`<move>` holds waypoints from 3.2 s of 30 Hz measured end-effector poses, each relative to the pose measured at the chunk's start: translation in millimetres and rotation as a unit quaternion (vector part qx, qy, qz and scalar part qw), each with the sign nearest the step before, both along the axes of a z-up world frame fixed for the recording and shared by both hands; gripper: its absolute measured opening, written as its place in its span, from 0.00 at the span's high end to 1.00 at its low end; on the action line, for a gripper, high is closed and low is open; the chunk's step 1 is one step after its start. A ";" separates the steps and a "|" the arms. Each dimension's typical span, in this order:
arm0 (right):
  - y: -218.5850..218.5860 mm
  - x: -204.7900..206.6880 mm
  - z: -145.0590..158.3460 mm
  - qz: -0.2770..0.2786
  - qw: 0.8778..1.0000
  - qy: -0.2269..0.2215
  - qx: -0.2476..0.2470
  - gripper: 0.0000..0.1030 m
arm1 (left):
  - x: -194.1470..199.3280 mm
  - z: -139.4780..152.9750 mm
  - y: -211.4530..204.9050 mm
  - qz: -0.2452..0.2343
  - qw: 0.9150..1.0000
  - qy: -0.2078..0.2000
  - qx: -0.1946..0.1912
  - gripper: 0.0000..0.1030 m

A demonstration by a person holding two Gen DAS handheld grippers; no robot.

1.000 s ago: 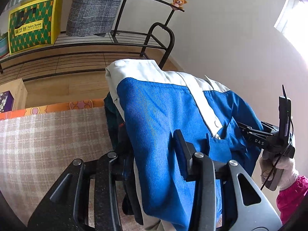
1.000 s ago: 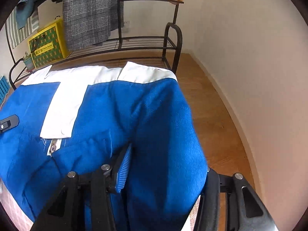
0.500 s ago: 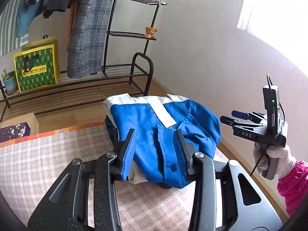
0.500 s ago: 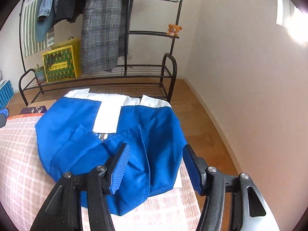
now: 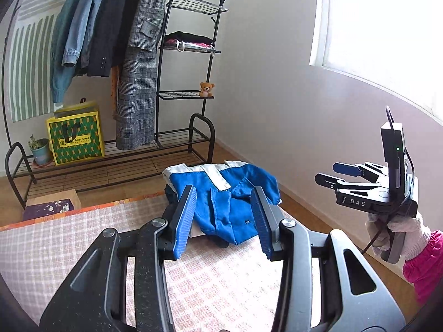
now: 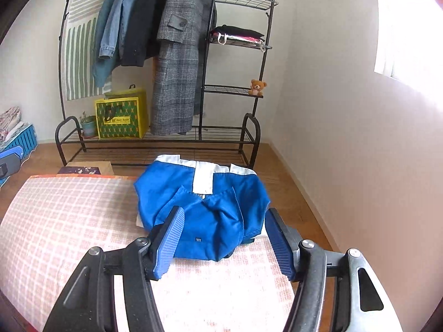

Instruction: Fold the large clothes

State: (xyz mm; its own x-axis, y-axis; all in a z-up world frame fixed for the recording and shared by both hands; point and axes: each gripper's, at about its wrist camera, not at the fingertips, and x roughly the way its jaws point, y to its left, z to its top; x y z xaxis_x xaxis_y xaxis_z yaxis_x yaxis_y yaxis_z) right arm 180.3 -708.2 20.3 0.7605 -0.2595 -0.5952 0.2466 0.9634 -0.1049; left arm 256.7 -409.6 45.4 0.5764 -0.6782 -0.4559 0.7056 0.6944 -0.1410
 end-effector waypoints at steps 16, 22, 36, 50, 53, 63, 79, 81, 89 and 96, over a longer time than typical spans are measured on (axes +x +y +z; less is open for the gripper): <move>93.4 -176.1 30.4 -0.003 0.998 -0.065 -0.014 0.13 | -151.8 16.6 97.3 0.036 0.998 -0.052 -0.001 0.02; 119.8 -220.0 33.7 -0.005 0.996 -0.077 -0.037 0.00 | -183.0 15.8 115.5 0.042 0.998 -0.053 0.002 0.00; 136.8 -272.2 19.3 -0.048 0.995 -0.083 -0.029 0.00 | -217.6 -4.8 132.0 0.077 0.996 -0.046 0.025 0.00; 135.3 -266.6 14.7 -0.052 0.995 -0.081 -0.021 0.00 | -226.4 -1.7 128.7 0.072 0.995 -0.060 0.030 0.00; 136.3 -265.6 13.9 -0.049 0.995 -0.081 -0.017 0.00 | -227.0 -1.4 129.7 0.070 0.995 -0.059 0.030 0.00; 138.3 -262.6 14.4 -0.041 0.996 -0.082 -0.014 0.00 | -228.1 -1.2 130.6 0.073 0.995 -0.065 0.029 0.00; 141.2 -264.0 10.9 -0.040 0.996 -0.080 -0.010 0.00 | -233.0 -1.8 132.8 0.076 0.994 -0.072 0.030 0.00; 141.3 -264.1 10.4 -0.040 0.996 -0.079 -0.010 0.00 | -233.0 -1.7 132.9 0.076 0.994 -0.071 0.030 0.00; 141.3 -262.2 8.2 -0.038 0.996 -0.075 -0.009 0.00 | -234.1 -2.5 132.2 0.076 0.994 -0.072 0.031 0.00; 143.2 -260.6 5.9 -0.035 0.997 -0.071 -0.006 0.00 | -237.3 -6.2 137.8 0.085 0.992 -0.089 0.025 0.00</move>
